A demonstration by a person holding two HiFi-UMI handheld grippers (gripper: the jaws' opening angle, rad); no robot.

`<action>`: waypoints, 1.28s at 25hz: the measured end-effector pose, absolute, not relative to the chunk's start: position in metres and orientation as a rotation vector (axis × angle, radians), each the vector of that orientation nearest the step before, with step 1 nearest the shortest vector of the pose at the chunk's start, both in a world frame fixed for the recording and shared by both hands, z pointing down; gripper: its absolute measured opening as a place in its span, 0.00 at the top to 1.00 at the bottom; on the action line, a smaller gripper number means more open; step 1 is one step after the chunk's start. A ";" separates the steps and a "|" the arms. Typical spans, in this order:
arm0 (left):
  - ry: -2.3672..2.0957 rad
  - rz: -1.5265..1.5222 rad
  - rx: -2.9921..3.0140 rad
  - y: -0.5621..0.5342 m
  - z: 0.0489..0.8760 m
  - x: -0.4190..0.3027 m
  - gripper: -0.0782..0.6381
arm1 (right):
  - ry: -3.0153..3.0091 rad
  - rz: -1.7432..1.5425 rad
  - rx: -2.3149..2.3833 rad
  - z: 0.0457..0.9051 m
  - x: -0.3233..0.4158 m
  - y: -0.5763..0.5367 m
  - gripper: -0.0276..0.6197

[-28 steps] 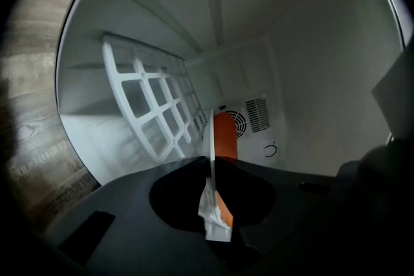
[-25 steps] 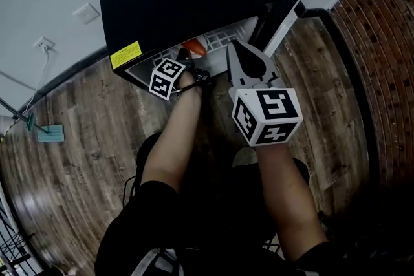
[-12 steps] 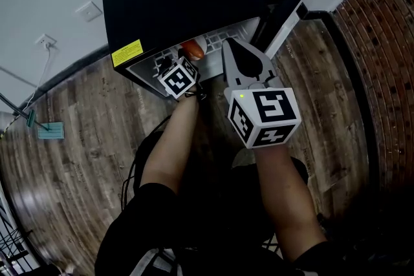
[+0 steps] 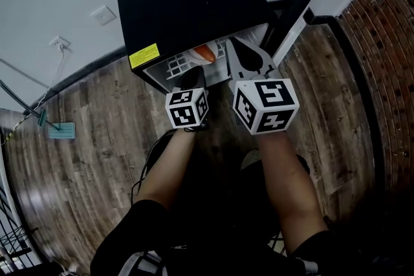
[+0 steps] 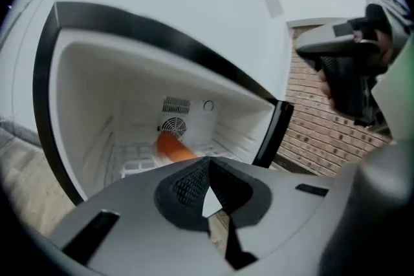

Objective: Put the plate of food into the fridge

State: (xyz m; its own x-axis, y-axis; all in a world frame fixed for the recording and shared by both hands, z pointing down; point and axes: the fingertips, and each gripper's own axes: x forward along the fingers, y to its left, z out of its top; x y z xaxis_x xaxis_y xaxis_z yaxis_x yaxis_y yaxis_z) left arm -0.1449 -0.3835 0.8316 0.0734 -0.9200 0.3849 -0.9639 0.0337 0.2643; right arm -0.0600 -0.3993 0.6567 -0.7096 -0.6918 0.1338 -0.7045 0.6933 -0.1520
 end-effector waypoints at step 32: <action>-1.952 0.098 2.127 -0.327 0.358 -0.131 0.90 | -2.635 0.402 1.374 0.445 -0.011 -0.352 0.94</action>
State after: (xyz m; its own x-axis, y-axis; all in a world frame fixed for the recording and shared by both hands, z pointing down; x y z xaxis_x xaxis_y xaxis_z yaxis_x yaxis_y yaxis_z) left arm -0.1311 -0.3273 0.3581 0.0992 -0.9709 0.2182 -0.9878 -0.0697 0.1390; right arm -0.0111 -0.3517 0.4452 -0.5722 -0.7818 0.2476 -0.8201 0.5466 -0.1692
